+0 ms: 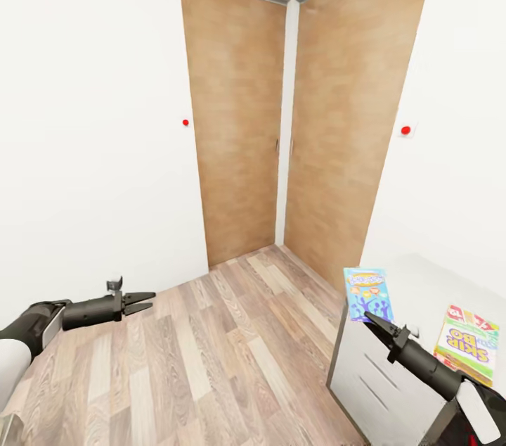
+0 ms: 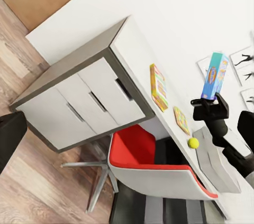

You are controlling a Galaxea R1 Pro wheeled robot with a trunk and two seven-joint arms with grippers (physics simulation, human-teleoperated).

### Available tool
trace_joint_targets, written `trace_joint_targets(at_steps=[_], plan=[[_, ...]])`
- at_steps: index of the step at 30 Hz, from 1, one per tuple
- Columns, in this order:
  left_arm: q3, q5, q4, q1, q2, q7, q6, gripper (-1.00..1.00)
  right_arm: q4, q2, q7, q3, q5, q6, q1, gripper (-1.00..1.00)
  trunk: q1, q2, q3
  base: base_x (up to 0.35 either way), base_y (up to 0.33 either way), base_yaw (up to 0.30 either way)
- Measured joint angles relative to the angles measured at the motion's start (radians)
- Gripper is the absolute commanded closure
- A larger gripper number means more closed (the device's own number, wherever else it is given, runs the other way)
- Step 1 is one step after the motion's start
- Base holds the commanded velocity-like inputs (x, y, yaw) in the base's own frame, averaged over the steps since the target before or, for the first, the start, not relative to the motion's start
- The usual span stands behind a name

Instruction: Put all the toys in the child's room - the three board games (two on the bed and one on the table), the two jigsaw puzzles on the table, and the tennis ball on the table - inside the toy box on the table in the child's room.

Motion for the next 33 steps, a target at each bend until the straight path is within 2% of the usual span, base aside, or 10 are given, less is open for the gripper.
trace_joint_targets(at_steps=[5, 8, 11, 14, 17, 20, 25, 28, 33], plan=[[0.0, 0.0, -0.029, -0.006, 0.007, -0.027, 0.007, -1.0, -0.075, -0.006, 0.016, 0.0, 0.004, 0.068, 0.0, 1.0, 0.0, 0.0, 0.0, 0.0, 0.0, -0.281], [-0.003, 0.0, -0.072, -0.015, 0.004, -0.031, 0.05, -1.0, -0.151, -0.016, 0.012, -0.002, 0.004, 0.145, -0.007, 1.0, 0.0, 0.0, 0.0, 0.0, 0.0, -0.281], [-0.025, -0.001, -0.214, -0.019, 0.0, -0.027, 0.157, -1.0, -0.284, -0.038, -0.037, -0.006, 0.0, 0.226, -0.015, 1.0, 0.0, 0.0, 0.0, 0.0, 0.0, -0.281], [-0.052, -0.001, -0.35, -0.02, -0.007, -0.026, 0.254, -1.0, -0.333, -0.059, -0.105, -0.022, -0.006, 0.247, -0.049, 1.0, 0.0, 0.0, 0.0, 0.0, 0.0, -0.281], [-0.065, -0.002, -0.451, -0.02, -0.023, -0.024, 0.325, -1.0, -0.333, -0.075, -0.143, -0.041, -0.004, 0.252, -0.09, 1.0, 0.0, 0.0, 0.0, 0.0, 0.0, -0.281], [-0.073, -0.005, -0.494, -0.02, -0.032, -0.022, 0.347, -1.0, -0.297, -0.1, -0.157, -0.053, 0.0, 0.249, -0.107, 1.0, 0.0, 0.0, 0.0, 0.0, 0.0, -0.281], [-0.078, -0.006, -0.507, -0.019, -0.034, -0.021, 0.35, -1.0, -0.242, -0.132, -0.161, -0.084, -0.003, 0.251, -0.104, 1.0, 0.0, 0.0, 0.0, 0.0, 0.0, -0.281], [-0.079, -0.005, -0.509, -0.018, -0.035, -0.023, 0.351, -1.0, -0.232, -0.139, -0.162, -0.112, -0.005, 0.252, -0.1, 1.0, 0.0, 0.0, 0.0, 0.0, 0.0, -0.281], [-0.079, -0.006, -0.509, -0.018, -0.034, -0.023, 0.351, -1.0, -0.206, -0.15, -0.161, -0.124, -0.003, 0.251, -0.095, 1.0, 0.0, 0.0, 0.0, 0.0, 0.0, -0.281]])
